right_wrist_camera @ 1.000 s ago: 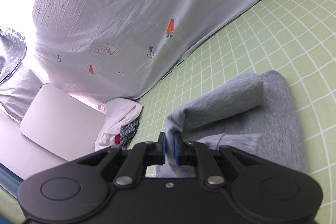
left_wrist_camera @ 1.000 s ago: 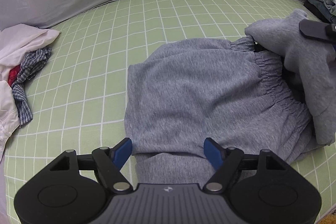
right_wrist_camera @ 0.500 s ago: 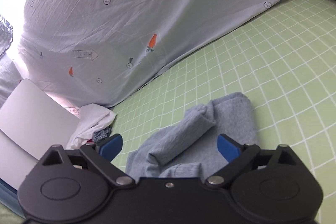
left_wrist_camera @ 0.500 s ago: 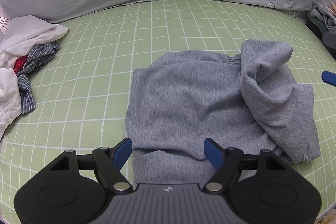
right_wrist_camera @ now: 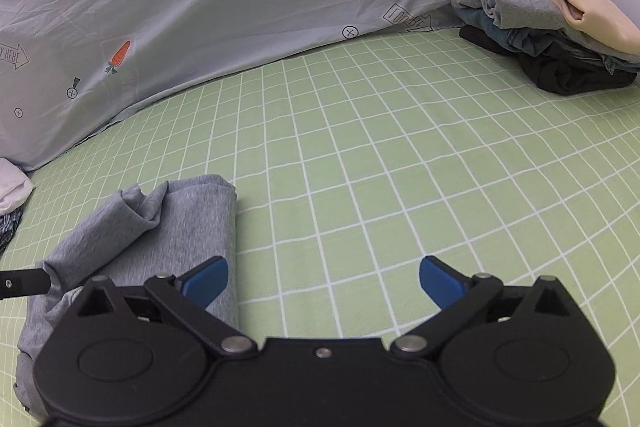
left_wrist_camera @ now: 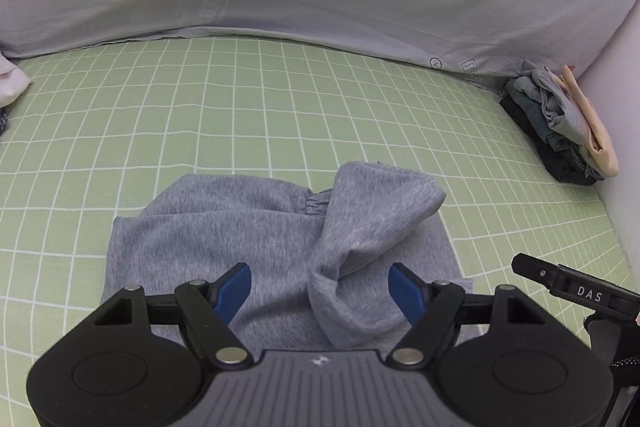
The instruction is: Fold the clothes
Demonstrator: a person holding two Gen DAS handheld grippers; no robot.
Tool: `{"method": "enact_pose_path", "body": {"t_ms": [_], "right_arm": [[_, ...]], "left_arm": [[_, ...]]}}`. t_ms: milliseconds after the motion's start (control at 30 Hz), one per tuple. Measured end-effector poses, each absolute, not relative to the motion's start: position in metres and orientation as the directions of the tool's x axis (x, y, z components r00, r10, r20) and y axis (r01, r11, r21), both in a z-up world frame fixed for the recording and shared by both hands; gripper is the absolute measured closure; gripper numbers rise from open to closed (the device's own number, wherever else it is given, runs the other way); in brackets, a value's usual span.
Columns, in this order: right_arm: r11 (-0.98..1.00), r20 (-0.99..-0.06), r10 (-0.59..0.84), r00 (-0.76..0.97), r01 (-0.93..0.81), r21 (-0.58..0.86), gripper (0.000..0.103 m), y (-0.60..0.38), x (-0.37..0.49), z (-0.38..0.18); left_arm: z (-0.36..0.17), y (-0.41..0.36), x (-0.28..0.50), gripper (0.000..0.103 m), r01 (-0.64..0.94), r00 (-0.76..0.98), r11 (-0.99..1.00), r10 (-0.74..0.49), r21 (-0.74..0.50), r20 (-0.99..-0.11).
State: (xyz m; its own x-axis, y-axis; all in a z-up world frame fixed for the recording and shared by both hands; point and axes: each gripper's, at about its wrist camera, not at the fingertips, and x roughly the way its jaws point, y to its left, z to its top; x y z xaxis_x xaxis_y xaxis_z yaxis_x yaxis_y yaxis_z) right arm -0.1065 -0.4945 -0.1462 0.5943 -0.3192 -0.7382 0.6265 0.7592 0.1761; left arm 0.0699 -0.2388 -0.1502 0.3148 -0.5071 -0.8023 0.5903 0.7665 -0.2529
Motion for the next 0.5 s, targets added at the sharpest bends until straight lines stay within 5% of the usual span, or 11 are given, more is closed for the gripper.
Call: {"method": "enact_pose_path", "body": {"t_ms": [67,100,133,167,500], "right_arm": [[0.755,-0.739,-0.320,0.593,0.630,0.179,0.000,-0.497,-0.103,-0.147],[0.753,-0.741,-0.316,0.592,0.632,0.183,0.000,-0.497,-0.102,-0.148],[0.752,-0.744,-0.311,0.592,0.632,0.188,0.000,-0.498,-0.101,-0.149],[0.750,-0.745,-0.307,0.592,0.632,0.193,0.000,-0.498,-0.100,-0.150],[0.769,-0.767,-0.277,0.579,0.612,0.184,0.000,-0.480,-0.089,-0.157]], "left_arm": [[-0.155,-0.241,0.072,0.038,0.593,0.300,0.760,-0.515,-0.266,-0.803],[-0.158,-0.243,0.073,0.054,0.594,0.292,0.757,-0.519,-0.273,-0.803],[-0.160,-0.244,0.075,0.085,0.595,0.285,0.754,-0.523,-0.279,-0.804],[-0.163,-0.245,0.076,0.093,0.596,0.277,0.750,-0.526,-0.286,-0.804],[-0.120,-0.193,0.083,0.094,0.507,0.322,0.739,-0.640,-0.444,-0.698]]}}
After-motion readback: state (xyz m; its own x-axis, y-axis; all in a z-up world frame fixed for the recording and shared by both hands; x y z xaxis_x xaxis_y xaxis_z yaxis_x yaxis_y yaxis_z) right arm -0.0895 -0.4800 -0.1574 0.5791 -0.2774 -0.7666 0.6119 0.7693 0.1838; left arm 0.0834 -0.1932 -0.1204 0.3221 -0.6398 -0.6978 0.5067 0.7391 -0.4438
